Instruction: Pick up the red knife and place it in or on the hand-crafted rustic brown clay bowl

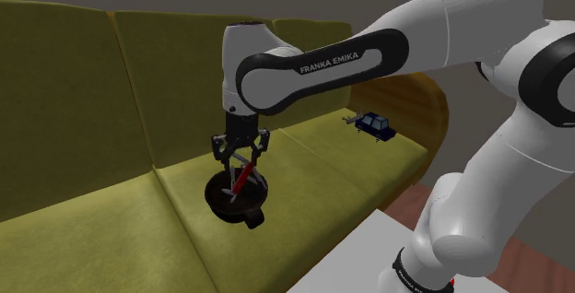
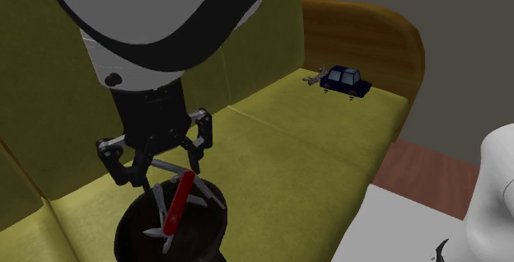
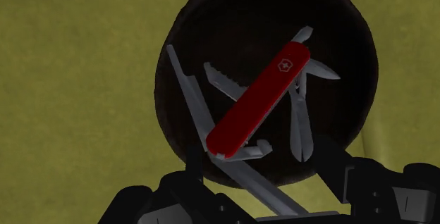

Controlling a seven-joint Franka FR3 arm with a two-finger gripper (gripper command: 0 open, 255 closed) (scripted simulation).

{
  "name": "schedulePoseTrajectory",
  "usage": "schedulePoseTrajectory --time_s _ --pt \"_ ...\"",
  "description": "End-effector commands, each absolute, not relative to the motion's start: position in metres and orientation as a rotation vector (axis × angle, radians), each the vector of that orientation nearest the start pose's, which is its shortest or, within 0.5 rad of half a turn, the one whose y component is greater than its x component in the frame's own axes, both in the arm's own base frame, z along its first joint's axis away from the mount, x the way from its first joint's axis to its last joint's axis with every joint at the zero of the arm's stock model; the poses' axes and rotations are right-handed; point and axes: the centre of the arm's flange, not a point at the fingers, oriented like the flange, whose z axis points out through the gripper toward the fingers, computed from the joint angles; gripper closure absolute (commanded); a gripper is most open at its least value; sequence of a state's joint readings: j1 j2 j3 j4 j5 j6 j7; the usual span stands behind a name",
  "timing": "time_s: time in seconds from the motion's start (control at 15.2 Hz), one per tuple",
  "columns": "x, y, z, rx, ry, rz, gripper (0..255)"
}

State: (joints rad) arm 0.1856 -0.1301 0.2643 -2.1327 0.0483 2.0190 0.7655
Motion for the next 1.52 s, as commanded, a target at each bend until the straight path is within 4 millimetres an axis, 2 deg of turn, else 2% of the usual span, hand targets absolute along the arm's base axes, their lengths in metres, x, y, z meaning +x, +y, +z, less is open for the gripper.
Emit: schedulePoseTrajectory --time_s 0.0,0.2,0.73,0.79,1.12,1.39,1.45 --pt "0.461 0.230 0.453 -3.082 0.526 -0.008 255" --pt "0.461 0.230 0.434 -3.082 0.526 -0.008 255" --pt "0.461 0.230 0.434 -3.082 0.526 -0.008 255" --pt "0.461 0.230 0.434 -3.082 0.526 -0.008 0" --pt "0.461 0.230 0.434 -3.082 0.526 -0.008 0" --pt "0.461 0.230 0.484 -3.082 0.526 -0.008 0" --pt "0.461 0.230 0.484 -3.082 0.526 -0.008 0"
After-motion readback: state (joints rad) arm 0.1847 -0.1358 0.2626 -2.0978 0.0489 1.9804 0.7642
